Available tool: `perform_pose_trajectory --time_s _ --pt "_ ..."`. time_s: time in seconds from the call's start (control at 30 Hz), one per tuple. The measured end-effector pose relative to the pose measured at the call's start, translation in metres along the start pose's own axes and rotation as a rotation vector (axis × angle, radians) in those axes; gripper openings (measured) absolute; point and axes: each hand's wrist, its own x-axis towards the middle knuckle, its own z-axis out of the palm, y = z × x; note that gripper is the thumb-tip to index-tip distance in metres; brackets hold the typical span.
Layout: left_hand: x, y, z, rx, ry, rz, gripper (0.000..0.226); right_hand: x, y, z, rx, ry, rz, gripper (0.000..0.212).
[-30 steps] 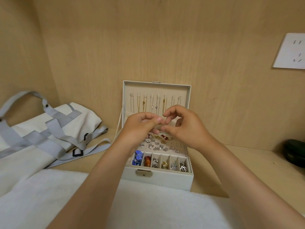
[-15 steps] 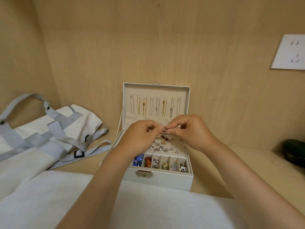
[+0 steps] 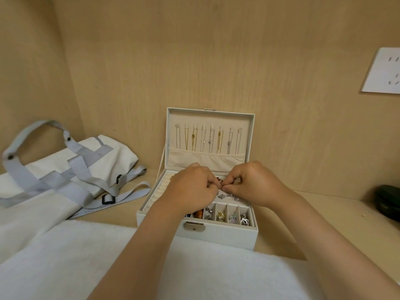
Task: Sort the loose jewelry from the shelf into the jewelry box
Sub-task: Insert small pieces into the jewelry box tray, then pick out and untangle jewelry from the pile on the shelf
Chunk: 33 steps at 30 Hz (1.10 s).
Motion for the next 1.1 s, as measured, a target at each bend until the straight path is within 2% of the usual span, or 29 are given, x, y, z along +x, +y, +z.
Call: perform_pose_trajectory --time_s 0.17,0.47,0.6,0.83,1.1 --pt "-0.002 -0.001 0.000 -0.026 0.017 0.003 0.029 0.002 0.001 -0.007 -0.020 -0.111 -0.035 0.010" --pt "-0.002 0.001 0.002 0.009 0.016 0.053 0.029 0.001 -0.001 -0.007 -0.023 -0.126 0.016 0.007" --pt "-0.002 0.003 0.002 0.045 0.032 0.084 0.029 0.002 0.001 -0.008 -0.012 -0.114 0.015 0.008" --pt "-0.007 0.015 0.001 0.081 0.141 0.133 0.026 -0.013 0.004 -0.030 0.180 0.006 0.026 0.012" --pt "-0.012 0.075 0.025 0.016 0.175 0.286 0.020 -0.074 0.055 -0.073 0.125 -0.020 0.173 0.012"
